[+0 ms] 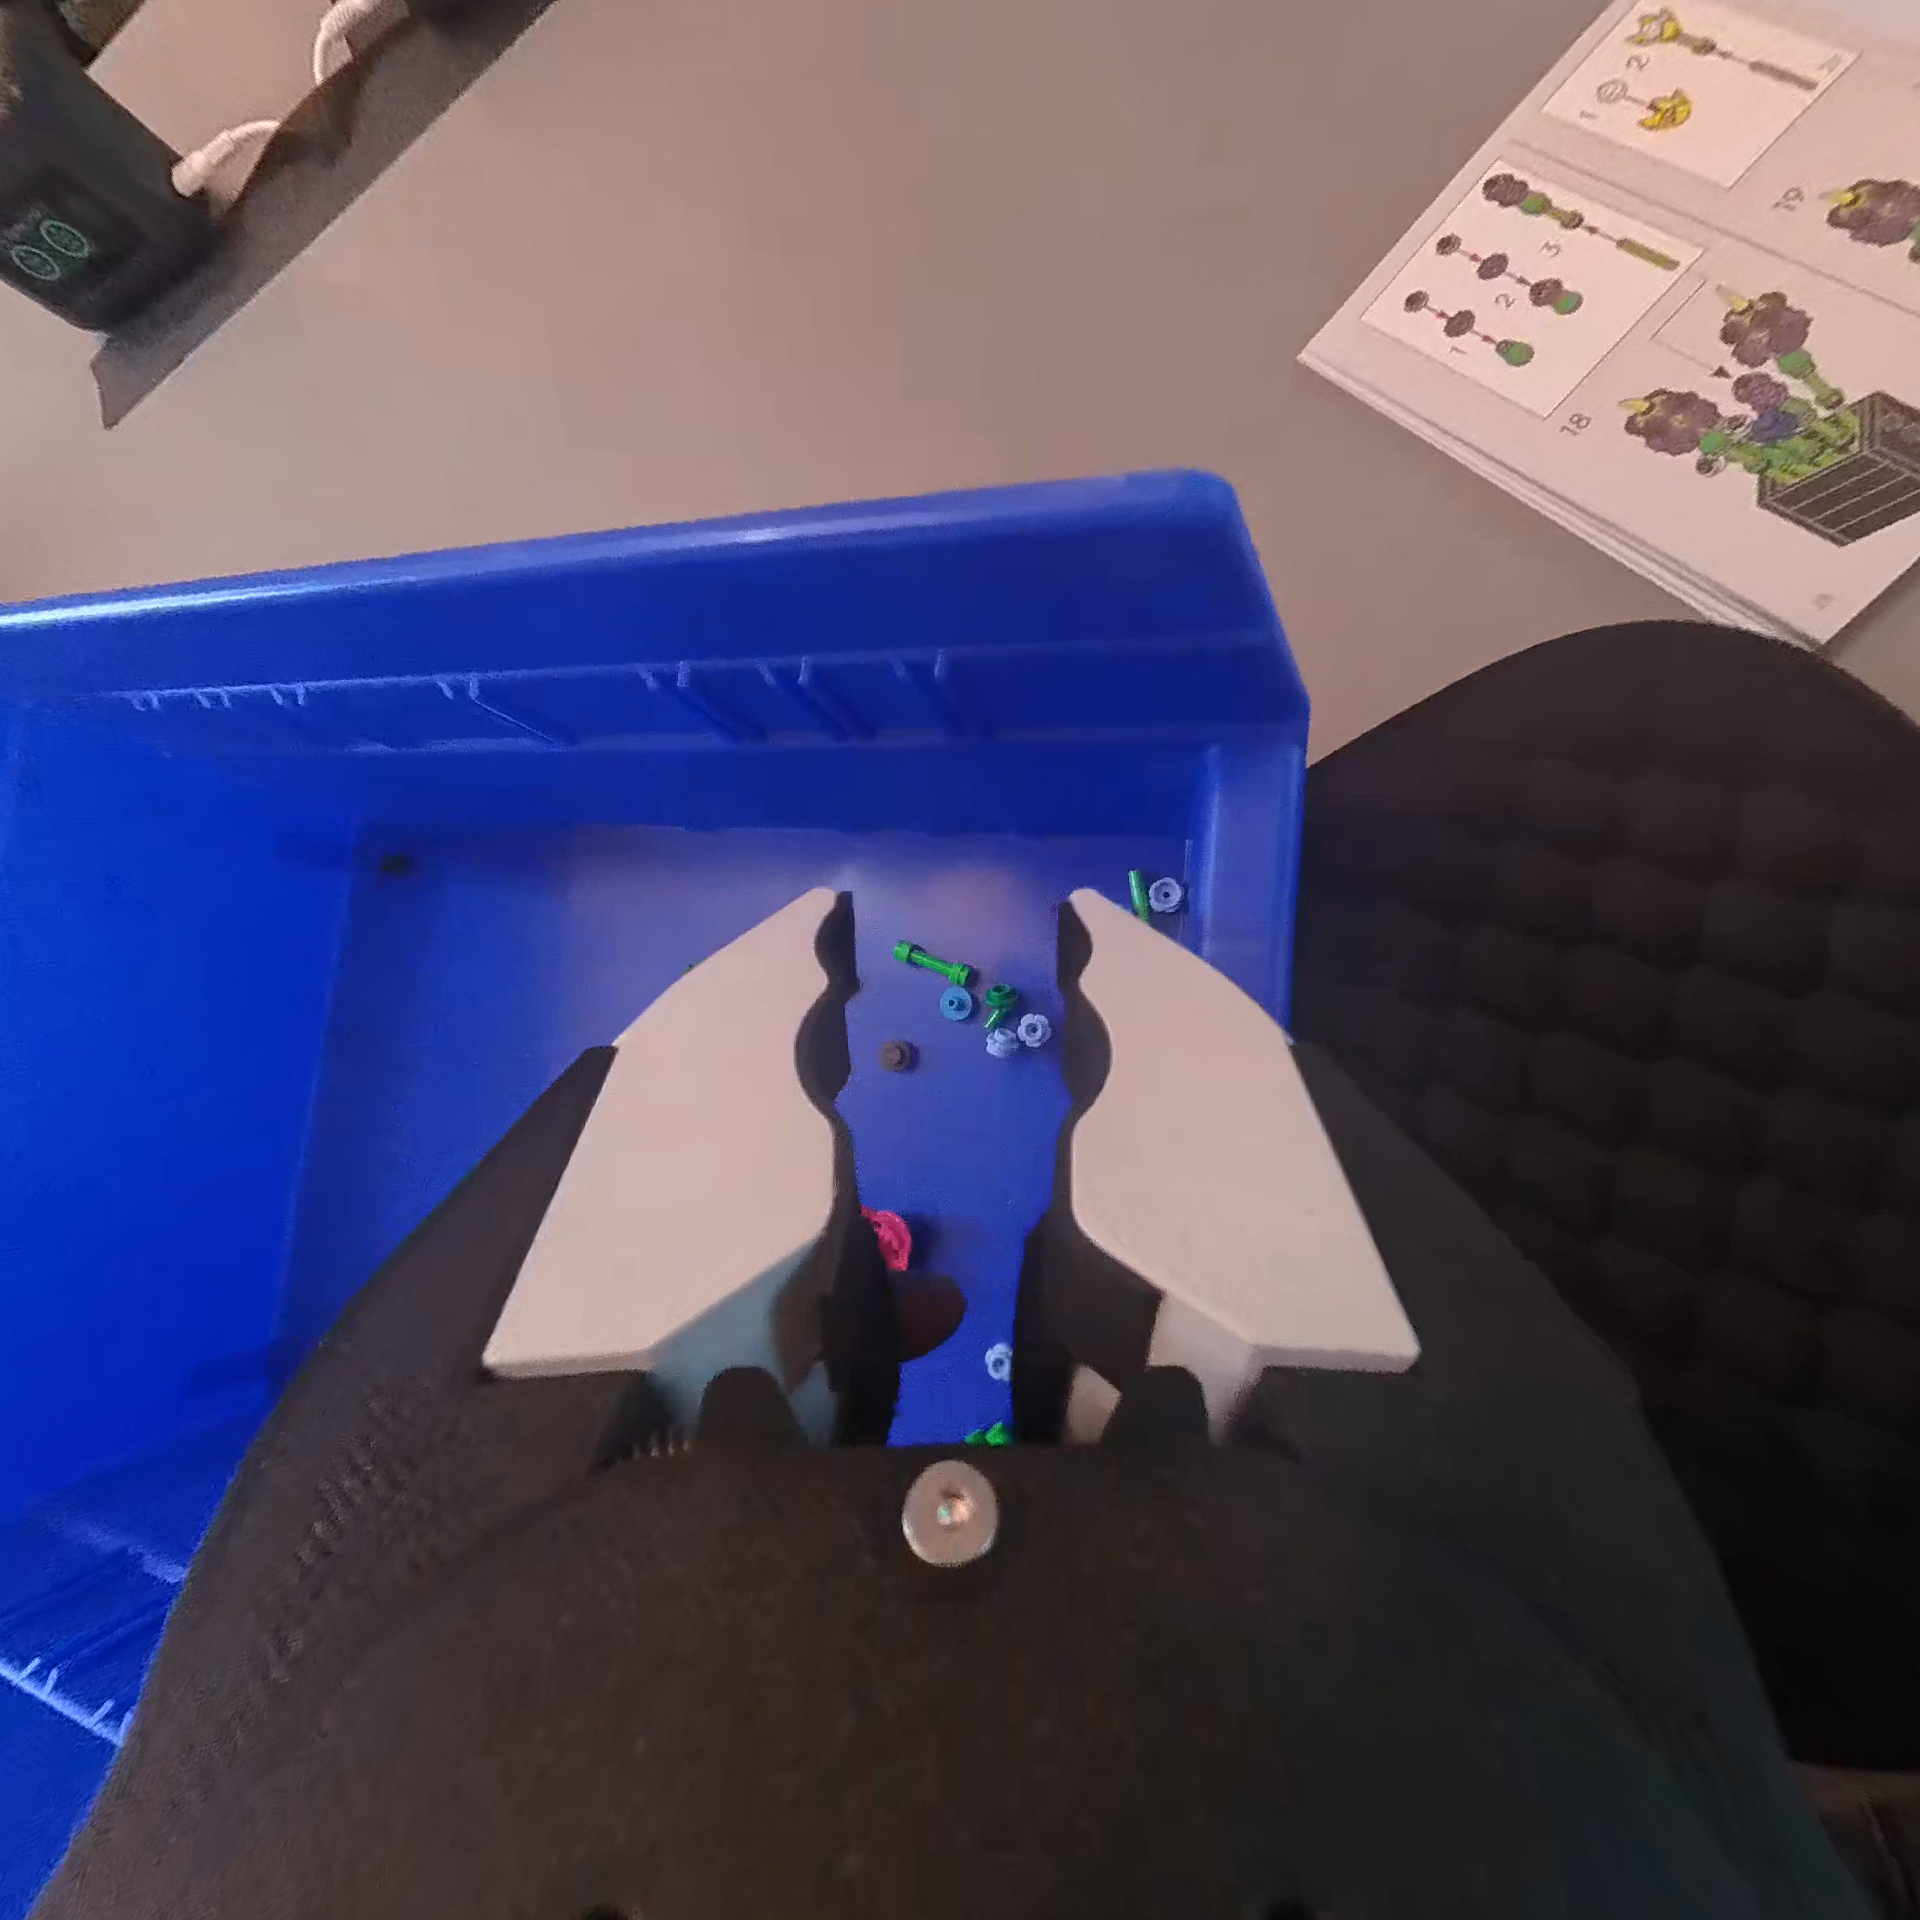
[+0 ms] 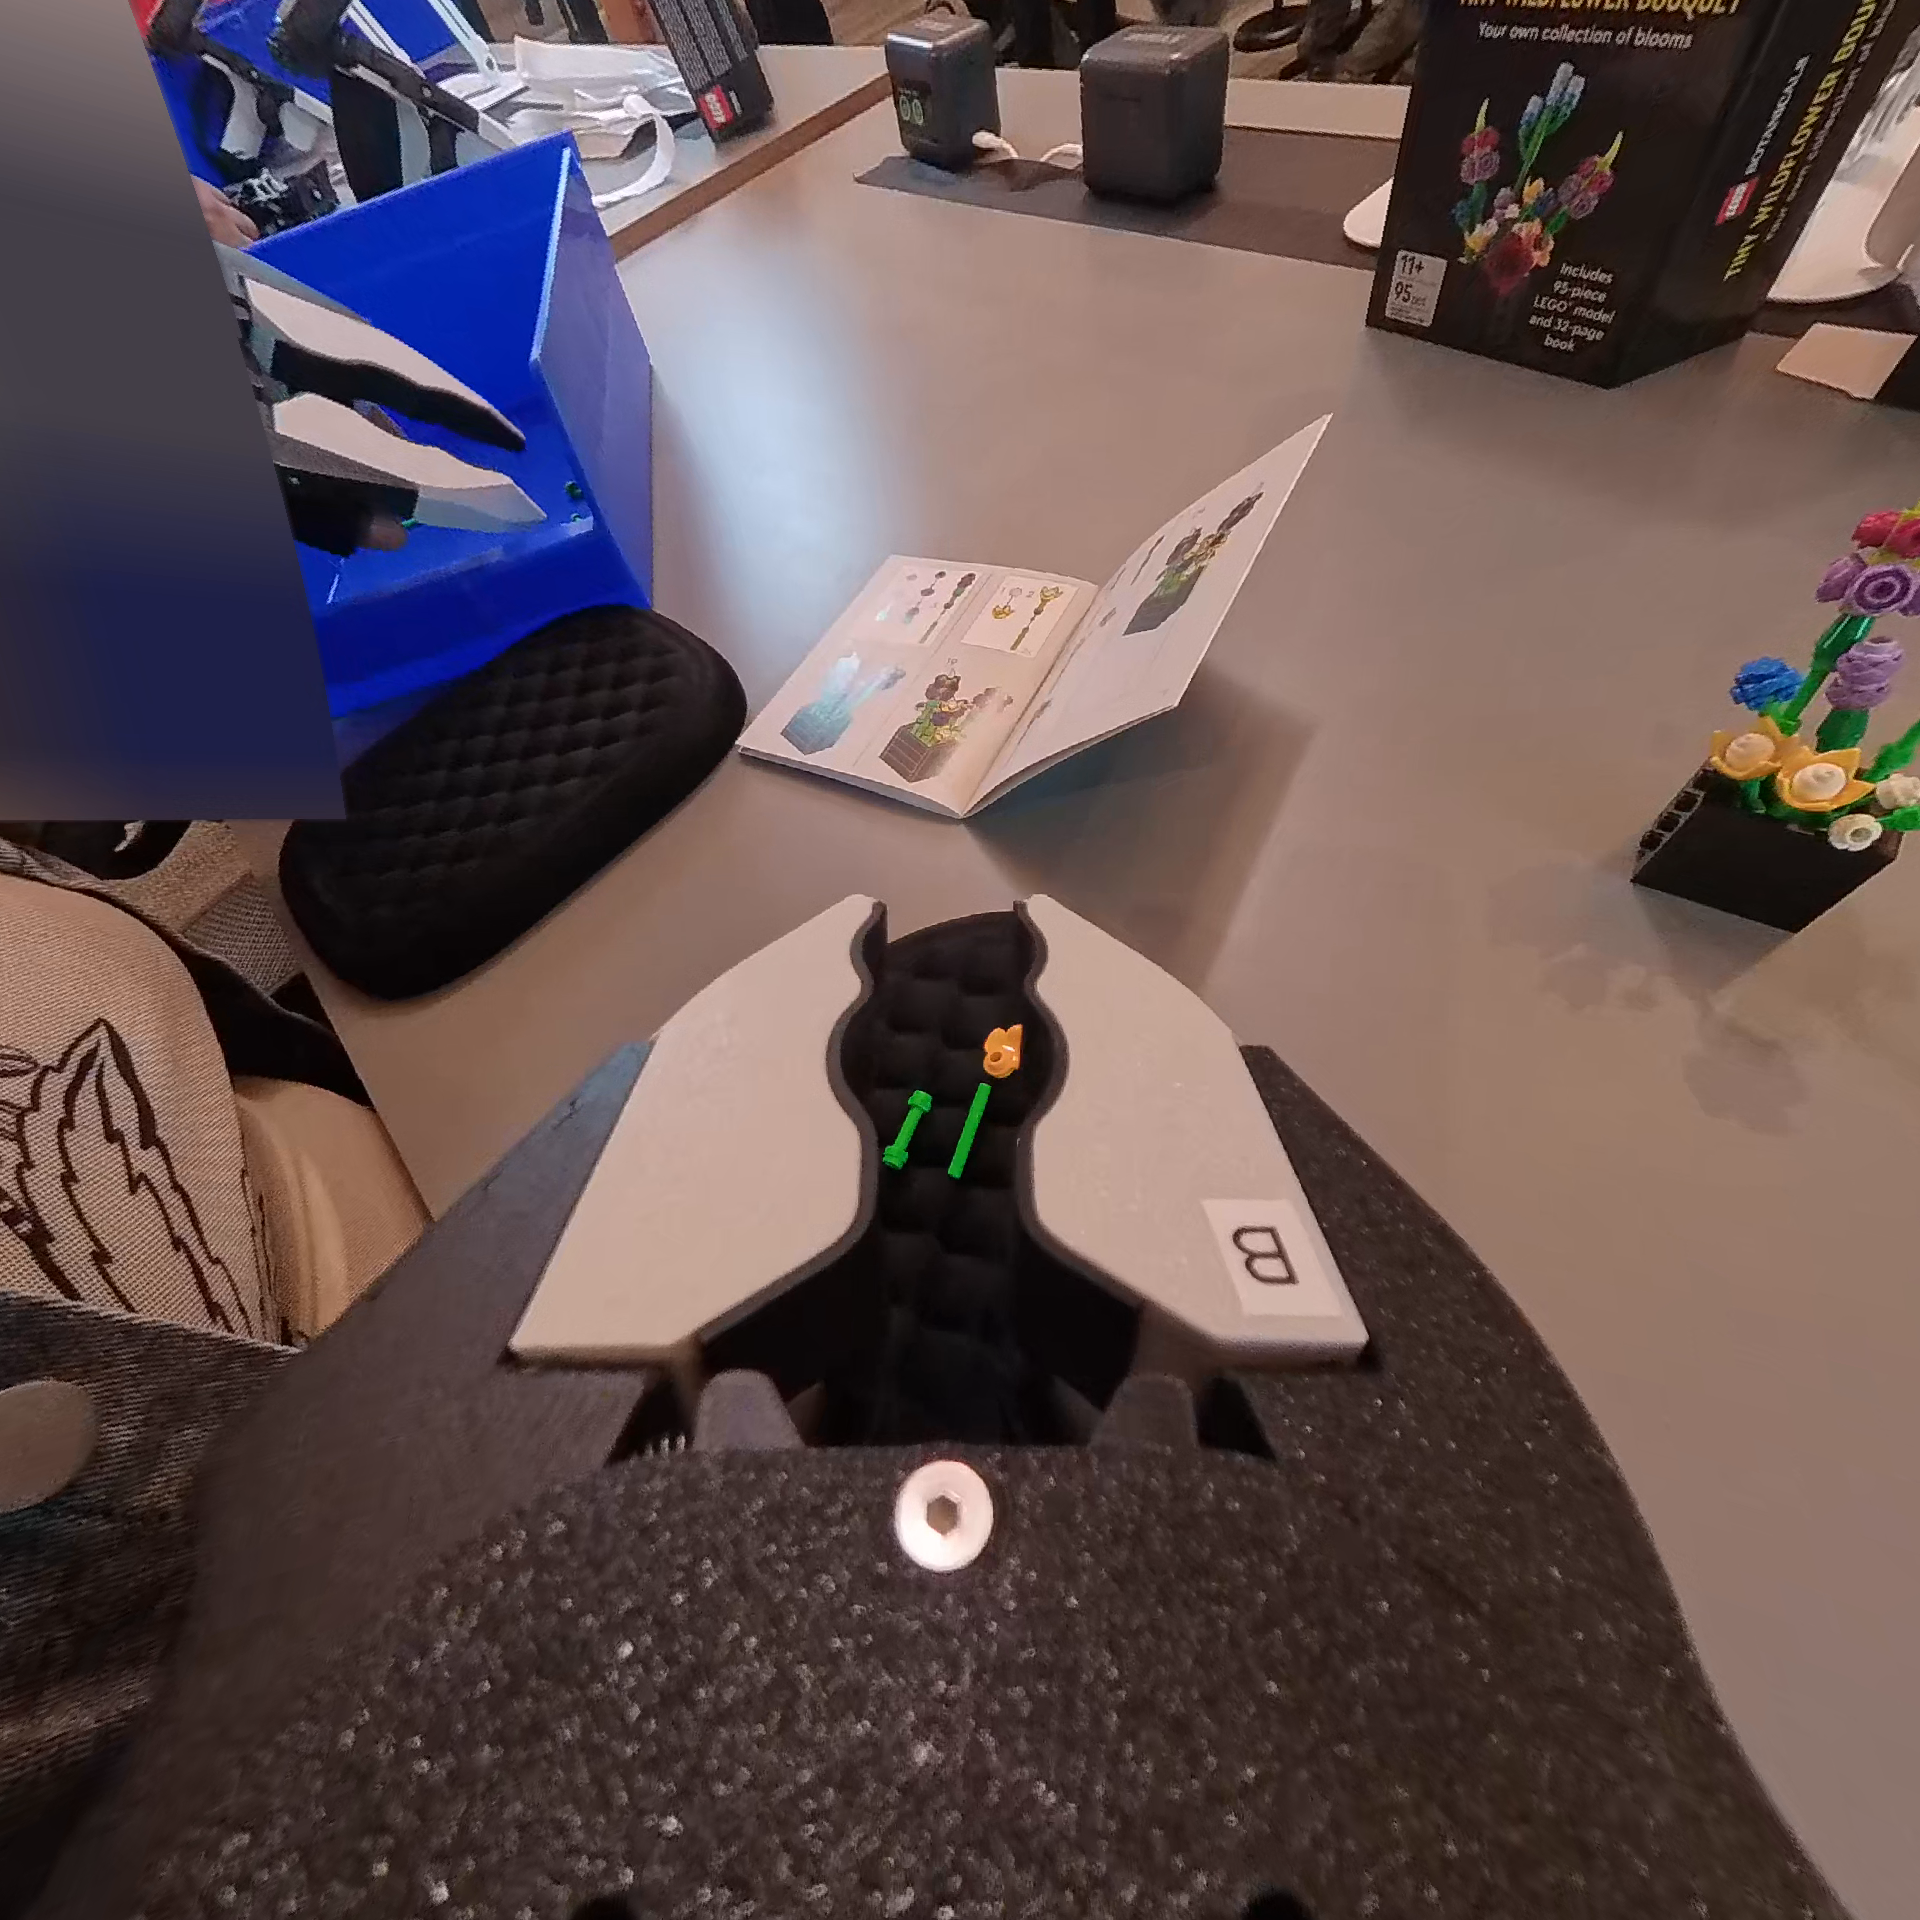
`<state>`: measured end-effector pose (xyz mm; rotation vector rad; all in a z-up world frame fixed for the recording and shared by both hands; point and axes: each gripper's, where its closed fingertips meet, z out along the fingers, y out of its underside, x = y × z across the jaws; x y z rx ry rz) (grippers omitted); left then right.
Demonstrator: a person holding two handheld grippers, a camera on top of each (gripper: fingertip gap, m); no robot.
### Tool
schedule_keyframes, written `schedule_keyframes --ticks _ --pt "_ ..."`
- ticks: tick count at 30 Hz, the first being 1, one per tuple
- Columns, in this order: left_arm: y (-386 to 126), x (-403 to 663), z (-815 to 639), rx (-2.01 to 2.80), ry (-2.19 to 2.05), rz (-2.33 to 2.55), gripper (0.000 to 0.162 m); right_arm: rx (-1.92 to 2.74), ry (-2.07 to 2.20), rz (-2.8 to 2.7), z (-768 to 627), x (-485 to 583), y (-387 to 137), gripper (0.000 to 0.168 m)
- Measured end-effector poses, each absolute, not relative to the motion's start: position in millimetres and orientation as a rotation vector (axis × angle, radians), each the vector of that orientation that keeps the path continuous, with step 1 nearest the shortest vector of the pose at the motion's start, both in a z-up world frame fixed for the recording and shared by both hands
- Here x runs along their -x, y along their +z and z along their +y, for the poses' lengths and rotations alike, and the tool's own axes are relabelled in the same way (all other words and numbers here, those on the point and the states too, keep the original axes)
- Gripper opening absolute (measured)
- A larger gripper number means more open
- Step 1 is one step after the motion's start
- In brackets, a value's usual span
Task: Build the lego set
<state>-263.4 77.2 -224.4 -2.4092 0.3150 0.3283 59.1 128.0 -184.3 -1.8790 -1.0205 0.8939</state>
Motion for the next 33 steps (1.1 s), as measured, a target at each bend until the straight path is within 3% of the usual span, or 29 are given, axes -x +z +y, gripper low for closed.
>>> schedule_keyframes --ticks 4,10,13,17,20,29,31,33 --pt "-213.5 264.3 82.3 2.34 0.343 0.283 0.048 1.888 0.894 -1.02 128.7 -59.4 -186.4 0.023" --pt "-166.1 249.4 100.6 2.016 0.282 0.228 0.082 1.911 0.863 -1.038 129.9 -62.0 -191.1 0.03" --pt "-142.1 216.8 107.5 1.834 0.117 0.299 0.102 1.891 0.858 -1.018 132.4 -61.3 -188.6 0.046" --pt "-123.3 174.8 108.5 1.685 -0.08 0.399 0.117 1.851 0.813 -0.962 142.8 -60.0 -184.7 0.085" --pt "-122.0 150.3 106.7 1.645 -0.223 0.448 0.127 1.849 0.808 -0.968 146.2 -57.7 -185.1 0.088" --pt "-132.4 114.9 104.5 1.639 -0.377 0.552 0.126 1.829 0.793 -0.931 153.2 -56.9 -183.2 0.097" --pt "-138.1 111.3 105.3 1.655 -0.377 0.577 0.119 1.818 0.779 -0.911 155.5 -57.6 -182.1 0.101" --pt "-141.0 108.0 104.0 1.651 -0.387 0.602 0.101 1.809 0.766 -0.901 157.4 -57.9 -181.1 0.103"
